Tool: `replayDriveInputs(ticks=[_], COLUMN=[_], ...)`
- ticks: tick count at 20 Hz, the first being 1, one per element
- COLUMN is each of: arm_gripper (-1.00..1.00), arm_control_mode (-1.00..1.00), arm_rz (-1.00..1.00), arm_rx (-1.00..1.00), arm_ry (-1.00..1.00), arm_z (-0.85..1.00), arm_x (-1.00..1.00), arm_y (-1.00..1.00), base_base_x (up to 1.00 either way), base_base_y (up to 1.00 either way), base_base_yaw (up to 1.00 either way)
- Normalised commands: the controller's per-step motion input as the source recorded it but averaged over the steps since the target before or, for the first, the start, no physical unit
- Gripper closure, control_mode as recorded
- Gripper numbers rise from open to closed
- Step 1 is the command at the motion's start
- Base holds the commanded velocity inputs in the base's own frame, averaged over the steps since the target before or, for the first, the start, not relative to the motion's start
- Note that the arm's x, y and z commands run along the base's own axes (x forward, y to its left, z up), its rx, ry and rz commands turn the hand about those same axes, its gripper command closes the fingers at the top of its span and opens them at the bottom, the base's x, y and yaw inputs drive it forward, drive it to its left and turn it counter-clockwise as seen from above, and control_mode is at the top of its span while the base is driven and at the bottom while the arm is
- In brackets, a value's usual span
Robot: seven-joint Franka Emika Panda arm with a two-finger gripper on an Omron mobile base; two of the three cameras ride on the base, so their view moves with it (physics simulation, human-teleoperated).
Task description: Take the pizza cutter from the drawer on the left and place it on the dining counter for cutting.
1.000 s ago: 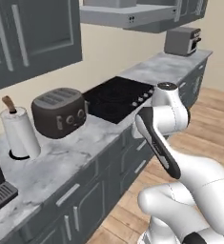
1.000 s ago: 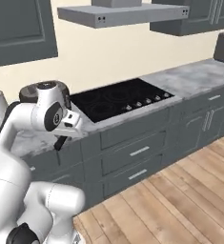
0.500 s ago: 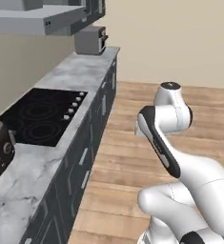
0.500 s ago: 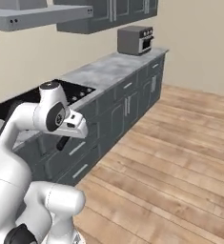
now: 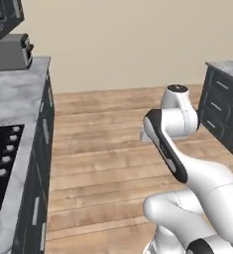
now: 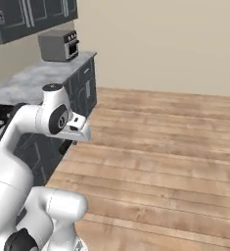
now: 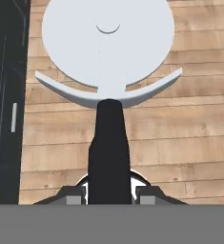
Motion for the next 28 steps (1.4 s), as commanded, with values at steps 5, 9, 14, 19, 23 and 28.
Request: replayDriveInputs(ticks=[5,9,14,19,23,28], arm_gripper=[1.00,1.00,1.00,1.00,1.00,1.00], arm_control_mode=[1.00,1.00,1.00,1.00,1.00,1.00], arm_rz=[0.00,0.00,0.00,0.00,0.00,0.00], arm_rx=[0.00,0.00,0.00,0.00,0.00,0.00], arm_ry=[0.00,0.00,0.00,0.00,0.00,0.00], arm_z=[0.00,0.00,0.00,0.00,0.00,0.00], arm_x=[0.00,0.00,0.00,0.00,0.00,0.00], arm_y=[0.00,0.00,0.00,0.00,0.00,0.00], base_base_x=[0.22,0.00,0.04,0.37,0.56,0.56], base_base_y=[-0.23,-0.08,0.10,0.58,0.93,1.00], base_base_yaw=[-0.76,-0.89,-0.93,-0.83,-0.66,-0.59])
